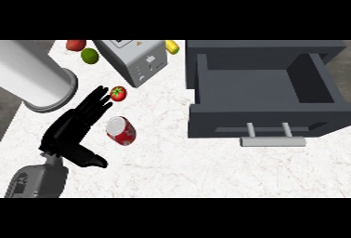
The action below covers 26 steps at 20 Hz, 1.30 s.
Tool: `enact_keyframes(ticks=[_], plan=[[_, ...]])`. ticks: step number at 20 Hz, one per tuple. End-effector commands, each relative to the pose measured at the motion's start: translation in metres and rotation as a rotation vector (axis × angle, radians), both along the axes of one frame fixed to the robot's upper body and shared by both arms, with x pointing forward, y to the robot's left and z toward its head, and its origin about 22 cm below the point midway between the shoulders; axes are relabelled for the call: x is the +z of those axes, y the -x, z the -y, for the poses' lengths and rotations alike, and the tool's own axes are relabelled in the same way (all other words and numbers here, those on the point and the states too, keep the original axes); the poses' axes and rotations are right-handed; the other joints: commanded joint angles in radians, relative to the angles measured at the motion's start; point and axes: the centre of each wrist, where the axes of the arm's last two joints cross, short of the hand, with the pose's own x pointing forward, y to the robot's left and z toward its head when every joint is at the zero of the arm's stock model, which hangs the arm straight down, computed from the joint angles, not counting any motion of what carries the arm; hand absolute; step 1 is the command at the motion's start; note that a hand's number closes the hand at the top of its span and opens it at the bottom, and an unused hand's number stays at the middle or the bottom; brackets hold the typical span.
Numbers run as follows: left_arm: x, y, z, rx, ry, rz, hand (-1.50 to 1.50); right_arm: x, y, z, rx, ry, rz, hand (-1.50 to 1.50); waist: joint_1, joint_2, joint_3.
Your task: Pick up the can, place it into the drawer and close the drawer
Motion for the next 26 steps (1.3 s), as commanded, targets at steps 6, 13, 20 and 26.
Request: enact_keyframes(ticks=[6,13,20,26], plan=[[-0.055,-0.011,-0.007,0.069,-0.03,0.012,-1.5,-0.006,0.016,-0.006,-0.004,-0.005,0.006,-1.5,-0.005,0.001,0.0],[-0.073,-0.016,-0.052,0.083,-0.056,-0.043,-1.5,0.004,-0.005,0.003,0.027,0.011,0.011,-1.5,-0.003,0.002,0.0],[-0.106,-0.023,-0.02,0.071,-0.037,-0.069,-1.5,0.015,0.0,-0.01,-0.001,0.009,0.014,-1.5,-0.002,0.002,-0.001],[-0.138,0.002,-0.04,0.091,-0.009,-0.088,-1.5,0.016,0.024,-0.005,0.003,0.016,0.015,-1.5,-0.008,0.002,-0.001]])
